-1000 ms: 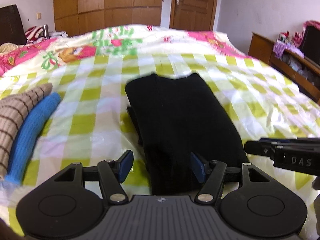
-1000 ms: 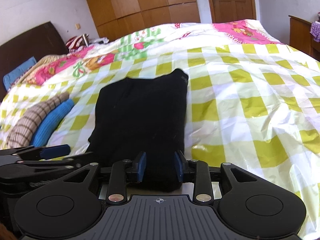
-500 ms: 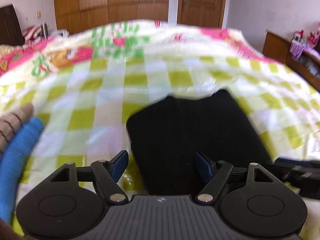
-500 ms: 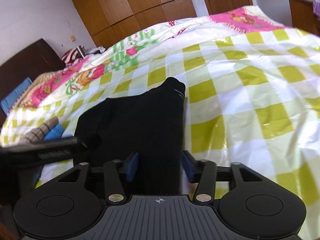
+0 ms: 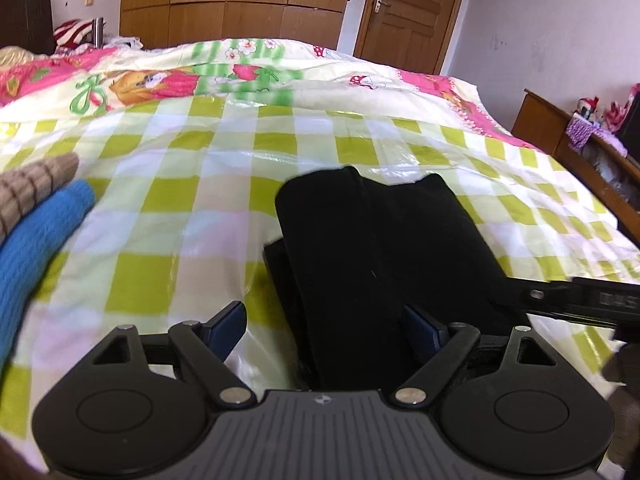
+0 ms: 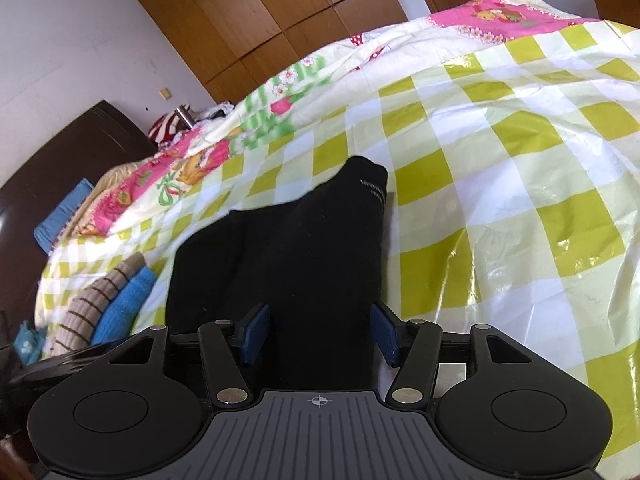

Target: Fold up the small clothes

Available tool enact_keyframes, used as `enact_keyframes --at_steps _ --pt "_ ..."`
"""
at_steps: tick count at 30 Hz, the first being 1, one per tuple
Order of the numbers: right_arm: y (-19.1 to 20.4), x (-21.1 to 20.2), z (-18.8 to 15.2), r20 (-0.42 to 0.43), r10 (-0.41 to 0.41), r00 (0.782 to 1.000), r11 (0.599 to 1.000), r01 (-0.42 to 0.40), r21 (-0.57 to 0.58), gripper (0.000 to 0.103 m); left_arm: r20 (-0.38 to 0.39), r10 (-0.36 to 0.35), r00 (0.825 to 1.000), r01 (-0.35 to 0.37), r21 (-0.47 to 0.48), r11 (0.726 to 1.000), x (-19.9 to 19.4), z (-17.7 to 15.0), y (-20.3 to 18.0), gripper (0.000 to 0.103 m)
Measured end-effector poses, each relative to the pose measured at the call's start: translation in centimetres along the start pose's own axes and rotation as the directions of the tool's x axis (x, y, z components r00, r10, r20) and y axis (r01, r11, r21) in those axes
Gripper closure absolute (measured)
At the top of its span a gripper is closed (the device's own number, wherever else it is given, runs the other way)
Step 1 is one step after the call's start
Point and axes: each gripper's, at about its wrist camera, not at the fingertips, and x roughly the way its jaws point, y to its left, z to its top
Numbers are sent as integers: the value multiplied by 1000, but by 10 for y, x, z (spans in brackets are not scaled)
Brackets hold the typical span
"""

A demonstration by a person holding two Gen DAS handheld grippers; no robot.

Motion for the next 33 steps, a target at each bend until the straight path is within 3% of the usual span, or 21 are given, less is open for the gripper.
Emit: enact_keyframes --at_steps 4,7,12,15,17,18,21,23,30,33 --pt "-8 8 -1 -25 55 998 997 -54 59 44 -52 -16 999 17 13 1000 9 -12 -7 6" --pt "-11 12 0 -32 64 997 996 -63 57 41 -68 -71 995 69 -33 997 19 -8 -6 6" --pt "-19 22 4 -72 90 993 994 -85 70 36 -95 -82 992 77 -53 996 42 -7 0 0" --pt "-27 37 2 -100 128 987 984 -114 136 33 -99 -91 991 85 -63 994 48 -8 1 0" --pt "-26 45 -1 -95 129 987 979 -111 172 35 -100 -105 989 99 -62 993 48 -7 -4 5" --pt "-21 45 -1 -92 116 989 982 -100 158 42 -99 -112 989 107 -60 993 47 -6 -8 11" --pt "-18 37 2 -90 121 989 982 -107 153 58 -92 -107 990 104 -27 994 42 -3 -21 16" --pt "-22 27 5 -81 139 987 980 -125 157 59 -88 -150 985 146 -49 988 38 1 -28 19" --pt "-50 -25 37 -24 39 999 997 -37 67 59 -66 -270 961 268 -29 963 54 18 -91 22" --pt "-75 -37 54 -48 -30 998 998 32 46 56 -91 -284 954 287 19 958 75 20 -122 21"
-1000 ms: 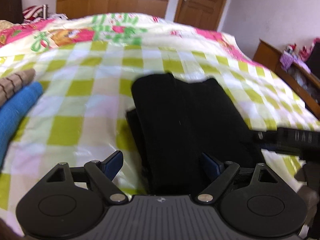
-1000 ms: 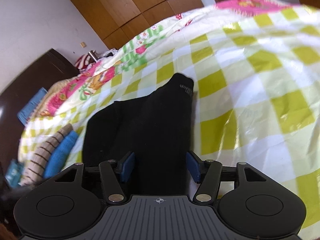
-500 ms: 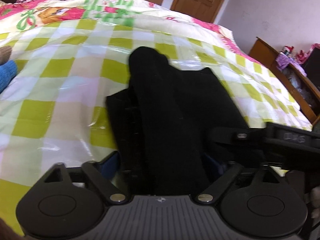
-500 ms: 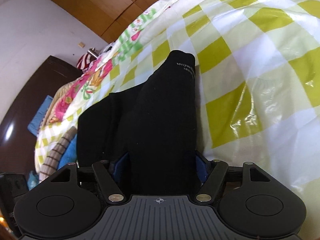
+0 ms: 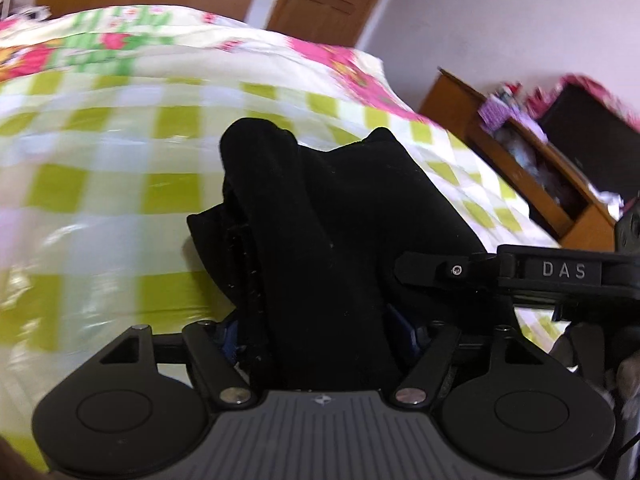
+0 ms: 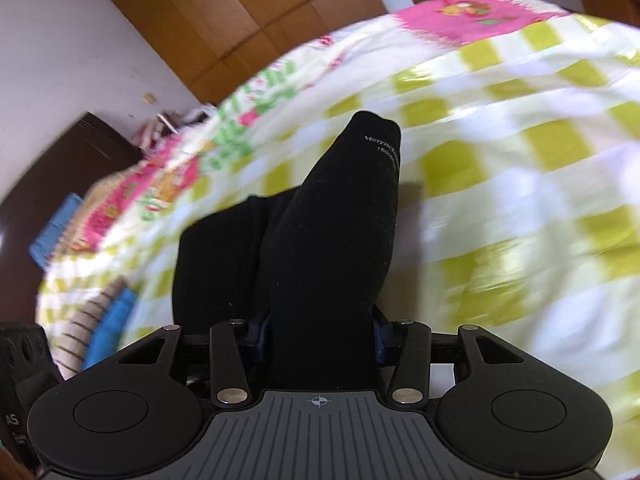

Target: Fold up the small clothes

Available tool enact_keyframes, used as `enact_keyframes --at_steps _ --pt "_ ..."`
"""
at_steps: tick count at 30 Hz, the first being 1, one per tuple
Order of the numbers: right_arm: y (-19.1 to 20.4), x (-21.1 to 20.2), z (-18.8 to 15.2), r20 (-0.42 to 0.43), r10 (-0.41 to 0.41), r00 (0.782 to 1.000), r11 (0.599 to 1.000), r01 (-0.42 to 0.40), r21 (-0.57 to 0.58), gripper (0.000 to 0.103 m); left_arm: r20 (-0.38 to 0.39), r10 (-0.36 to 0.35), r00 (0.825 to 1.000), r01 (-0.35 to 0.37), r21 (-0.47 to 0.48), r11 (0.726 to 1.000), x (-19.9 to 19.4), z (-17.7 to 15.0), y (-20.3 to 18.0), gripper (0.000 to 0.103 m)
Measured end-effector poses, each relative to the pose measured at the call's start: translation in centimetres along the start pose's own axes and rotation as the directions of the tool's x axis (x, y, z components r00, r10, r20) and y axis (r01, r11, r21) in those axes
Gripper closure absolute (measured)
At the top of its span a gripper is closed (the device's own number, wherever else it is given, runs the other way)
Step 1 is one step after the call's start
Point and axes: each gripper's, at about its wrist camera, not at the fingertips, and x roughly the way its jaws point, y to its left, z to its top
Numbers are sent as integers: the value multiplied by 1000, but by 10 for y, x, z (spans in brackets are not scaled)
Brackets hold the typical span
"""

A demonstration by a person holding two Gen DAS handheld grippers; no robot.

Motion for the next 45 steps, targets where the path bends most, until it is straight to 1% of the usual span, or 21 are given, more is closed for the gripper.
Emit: enact_keyframes --at_steps 3,5,8,11,12,15,17,19,21,24,25,27,28,29,30,32,34,37,39,41,45 --pt "-22 4 1 -36 -100 994 995 101 24 50 -17 37 999 -36 55 998 14 -3 -15 18" --pt "-24 0 -4 -24 -97 995 995 97 30 48 0 46 999 -45 86 995 3 -5 -20 18" --pt "-13 -16 -8 42 -102 994 995 102 -2 48 32 56 998 -59 99 993 -20 -2 -18 19" --pt "1 -37 -15 138 -145 980 985 157 -79 48 120 78 990 -88 83 993 -41 14 -12 19" --pt "5 -45 -19 172 -144 975 981 163 -103 48 144 83 986 -95 76 993 -42 21 -11 18" --pt "17 -55 -26 217 -109 970 976 146 -162 48 170 105 980 -120 85 989 -28 41 -14 18" --pt "24 -53 -32 202 -91 975 973 130 -190 48 163 141 976 -160 104 982 -8 49 -18 18" --pt "26 -50 -38 170 -70 983 973 105 -206 48 159 218 963 -240 138 961 11 49 -18 18" --pt "33 -40 -47 145 -70 987 967 103 -235 48 120 291 949 -308 161 938 28 46 -13 16" --pt "42 -26 -58 135 -100 986 949 135 -284 48 113 302 947 -315 138 939 25 31 -2 15" --pt "47 -23 -62 140 -117 983 935 156 -318 48 113 306 945 -320 134 938 24 31 -1 15" --pt "58 -14 -74 160 -171 972 873 224 -433 48 108 309 945 -322 128 938 19 32 -3 15" --pt "62 -14 -78 167 -189 968 854 246 -458 48 112 309 944 -323 133 937 13 32 -6 15" --pt "63 -18 -78 169 -193 967 859 249 -447 48 124 309 943 -326 144 934 6 32 -10 15" --pt "64 -27 -76 170 -179 969 878 235 -416 48 139 310 940 -330 157 931 -3 30 -14 15" --pt "66 -44 -76 179 -128 975 904 189 -384 49 155 298 942 -322 168 932 -20 25 -19 15" --pt "74 -46 -83 181 -138 974 890 202 -410 49 148 297 943 -320 170 932 -33 14 -21 15" --pt "78 -22 -91 125 -202 971 874 236 -424 50 83 330 940 -340 209 917 -34 -4 -18 15" --pt "81 -19 -92 124 -232 965 872 263 -413 50 78 340 937 -349 218 912 -37 -14 -16 14" --pt "88 -31 -94 133 -233 963 876 267 -402 50 80 333 939 -343 198 918 -48 -19 -15 15" --pt "93 -57 -102 151 -242 959 882 282 -377 50 83 295 952 -304 146 941 -72 -28 -16 15"
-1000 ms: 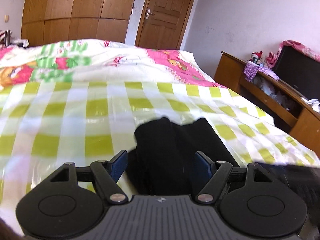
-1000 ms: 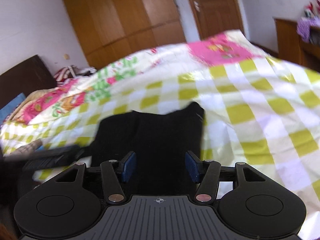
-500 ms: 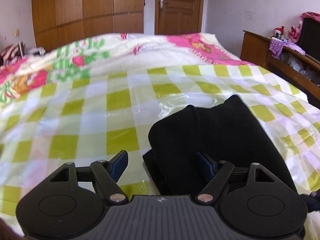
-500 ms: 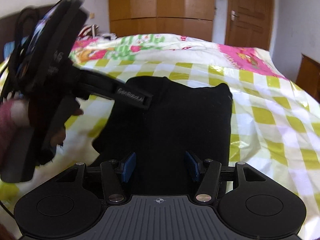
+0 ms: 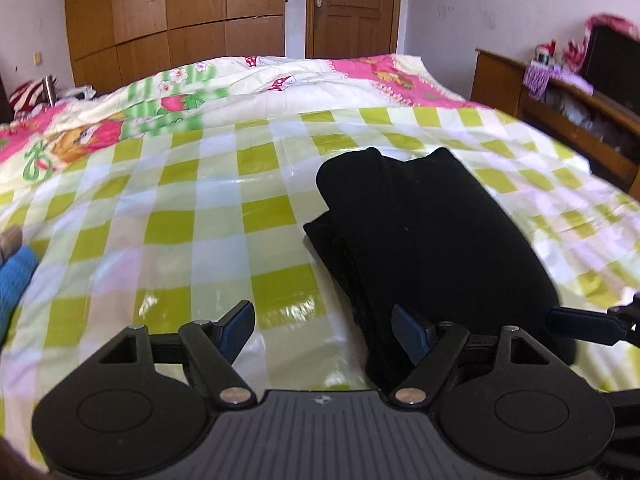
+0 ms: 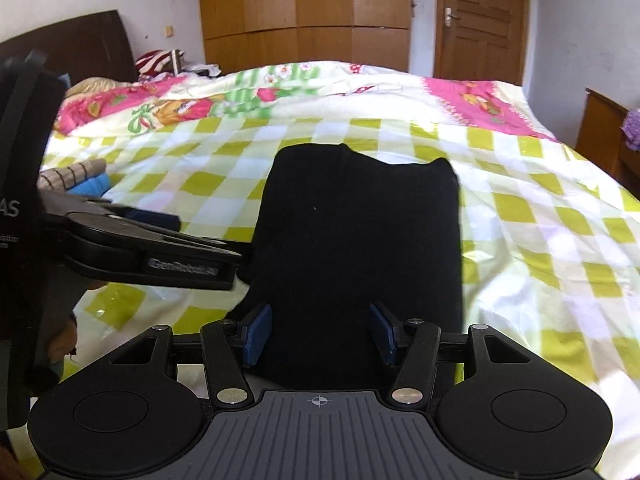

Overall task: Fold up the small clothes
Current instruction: 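Release the shirt and pull both tools back from it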

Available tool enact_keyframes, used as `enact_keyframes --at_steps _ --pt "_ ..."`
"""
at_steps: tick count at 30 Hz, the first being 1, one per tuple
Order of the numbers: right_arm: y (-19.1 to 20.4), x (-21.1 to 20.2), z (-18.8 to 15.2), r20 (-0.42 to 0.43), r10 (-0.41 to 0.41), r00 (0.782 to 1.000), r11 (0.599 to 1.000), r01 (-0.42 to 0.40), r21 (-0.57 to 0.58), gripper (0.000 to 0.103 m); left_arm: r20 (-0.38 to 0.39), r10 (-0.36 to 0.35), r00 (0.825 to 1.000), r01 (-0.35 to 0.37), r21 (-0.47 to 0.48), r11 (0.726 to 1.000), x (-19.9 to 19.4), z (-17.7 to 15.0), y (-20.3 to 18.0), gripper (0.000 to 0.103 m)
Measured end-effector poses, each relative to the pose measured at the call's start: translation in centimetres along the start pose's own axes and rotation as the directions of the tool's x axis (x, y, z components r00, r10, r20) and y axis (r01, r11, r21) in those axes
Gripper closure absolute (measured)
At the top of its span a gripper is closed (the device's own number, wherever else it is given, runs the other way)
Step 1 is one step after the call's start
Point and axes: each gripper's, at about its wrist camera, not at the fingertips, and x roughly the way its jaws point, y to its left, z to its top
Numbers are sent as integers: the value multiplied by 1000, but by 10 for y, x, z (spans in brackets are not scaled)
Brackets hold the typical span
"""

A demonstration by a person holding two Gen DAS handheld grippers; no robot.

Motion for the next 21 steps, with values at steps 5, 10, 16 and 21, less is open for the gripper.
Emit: enact_keyframes --at_steps 5,10,16,21 --pt "-10 -22 -17 -37 -42 998 993 46 111 50 -22 -44 999 43 -22 999 -21 -25 -10 12" --pt "-16 -38 -34 -57 -97 994 977 105 183 49 -31 -50 998 49 -32 998 -37 -48 -21 8" --pt "-20 -52 -46 -51 -99 994 969 108 224 47 -6 9 1000 -9 19 1000 -54 -57 -32 0" --pt "-15 -57 -47 -37 -87 995 969 93 228 47 8 5 1000 -5 -48 999 -61 -53 -24 0"
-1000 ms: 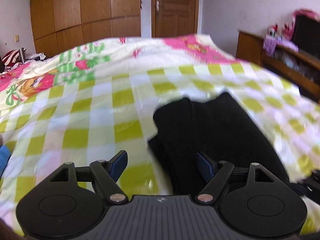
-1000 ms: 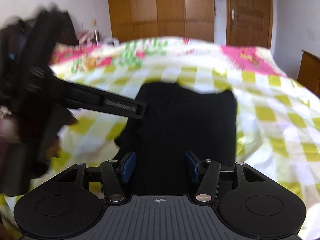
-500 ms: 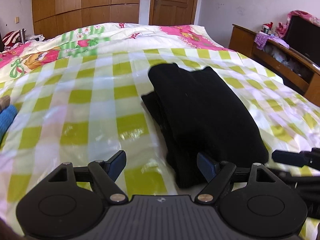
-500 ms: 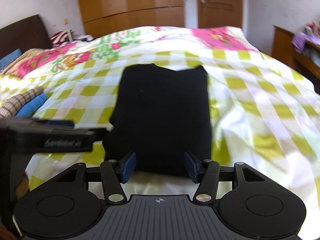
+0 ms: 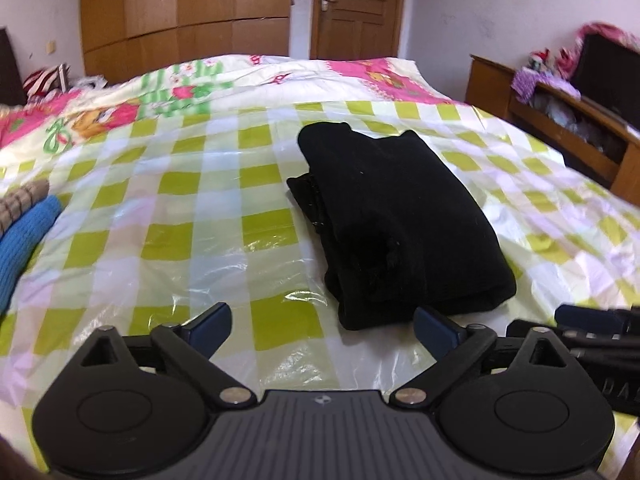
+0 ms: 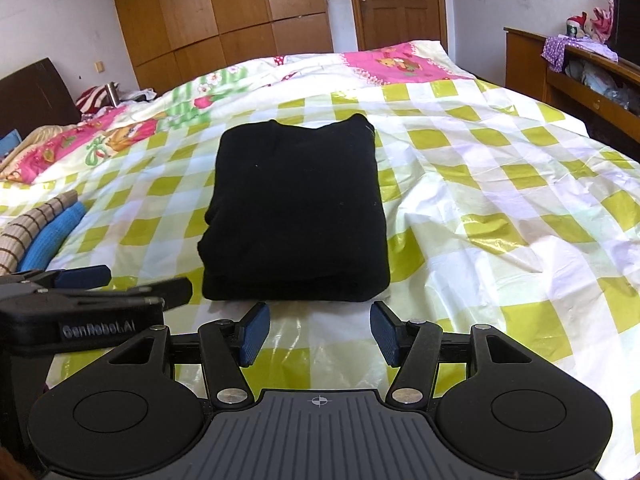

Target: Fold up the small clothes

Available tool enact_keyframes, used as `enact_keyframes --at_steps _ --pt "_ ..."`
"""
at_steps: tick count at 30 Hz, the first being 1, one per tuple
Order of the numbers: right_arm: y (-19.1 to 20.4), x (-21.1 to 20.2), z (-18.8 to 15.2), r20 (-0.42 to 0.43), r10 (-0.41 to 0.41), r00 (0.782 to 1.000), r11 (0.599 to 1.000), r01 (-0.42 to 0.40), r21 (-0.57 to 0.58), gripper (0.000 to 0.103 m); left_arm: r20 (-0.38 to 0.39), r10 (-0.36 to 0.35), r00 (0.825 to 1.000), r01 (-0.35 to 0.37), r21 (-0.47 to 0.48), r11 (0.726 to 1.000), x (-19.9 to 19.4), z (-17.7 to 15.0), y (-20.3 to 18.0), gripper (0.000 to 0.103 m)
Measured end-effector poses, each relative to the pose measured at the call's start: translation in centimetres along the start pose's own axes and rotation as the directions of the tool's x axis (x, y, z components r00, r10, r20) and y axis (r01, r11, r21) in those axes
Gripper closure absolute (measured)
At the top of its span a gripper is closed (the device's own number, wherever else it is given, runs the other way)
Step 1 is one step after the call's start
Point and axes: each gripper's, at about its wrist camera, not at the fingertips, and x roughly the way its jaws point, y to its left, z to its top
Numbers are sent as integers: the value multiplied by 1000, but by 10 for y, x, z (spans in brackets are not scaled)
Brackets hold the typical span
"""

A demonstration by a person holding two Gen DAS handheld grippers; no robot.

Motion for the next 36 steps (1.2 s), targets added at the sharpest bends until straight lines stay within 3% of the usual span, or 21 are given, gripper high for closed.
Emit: enact_keyframes --at_steps 7,13,21,36 --pt "0 -5 -3 -6 -11 1000 1000 11 7 47 -40 38 998 -38 9 999 2 -12 -9 0" --pt "-3 -2 -13 -38 -28 999 999 29 17 47 -117 117 986 -107 89 990 12 -21 -26 0" --pt "-10 0 -17 -66 -61 996 998 63 29 47 -119 178 977 -164 123 979 8 -18 -48 0" --pt "-15 -1 -17 -78 -79 994 996 82 30 47 -168 133 977 -128 44 991 11 -17 -41 0"
